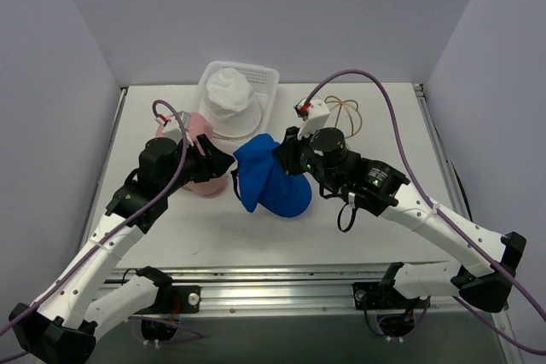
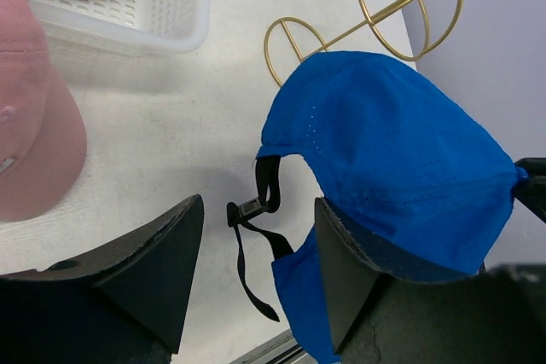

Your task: Stack the hats

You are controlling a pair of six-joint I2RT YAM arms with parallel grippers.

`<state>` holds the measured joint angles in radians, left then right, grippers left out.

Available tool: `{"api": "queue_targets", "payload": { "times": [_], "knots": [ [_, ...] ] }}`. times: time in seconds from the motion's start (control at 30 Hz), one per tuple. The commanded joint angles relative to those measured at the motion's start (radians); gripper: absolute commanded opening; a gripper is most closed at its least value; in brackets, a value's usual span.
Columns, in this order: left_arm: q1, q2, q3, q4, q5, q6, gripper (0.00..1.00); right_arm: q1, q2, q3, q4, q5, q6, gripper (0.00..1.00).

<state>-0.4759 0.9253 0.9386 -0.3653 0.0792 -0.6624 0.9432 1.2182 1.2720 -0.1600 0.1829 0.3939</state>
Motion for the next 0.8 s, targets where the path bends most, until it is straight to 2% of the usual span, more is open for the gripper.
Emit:
{"api": "queue_targets", "payload": {
  "times": [0.0,0.3,0.53,0.67,0.7,0.77],
  "knots": [
    [0.003,0.003,0.000,0.066,0.013,-0.014,0.63,0.006,-0.052,0.021,0.068,-0.007,-0.015,0.00],
    [0.005,0.010,-0.060,0.134,0.047,-0.065,0.63,0.017,-0.051,0.006,0.091,-0.016,-0.003,0.00],
    [0.006,0.024,-0.090,0.244,0.097,-0.106,0.64,0.028,-0.043,-0.008,0.132,-0.023,0.013,0.00],
    [0.006,0.012,-0.067,0.200,0.064,-0.091,0.50,0.032,-0.051,-0.031,0.148,-0.013,0.019,0.00],
    [0.010,0.010,-0.052,0.174,0.053,-0.069,0.40,0.032,-0.052,-0.036,0.160,-0.011,0.020,0.00],
    [0.016,0.010,-0.003,0.102,0.024,-0.037,0.31,0.032,-0.049,-0.048,0.195,-0.011,0.025,0.00]
  ]
}}
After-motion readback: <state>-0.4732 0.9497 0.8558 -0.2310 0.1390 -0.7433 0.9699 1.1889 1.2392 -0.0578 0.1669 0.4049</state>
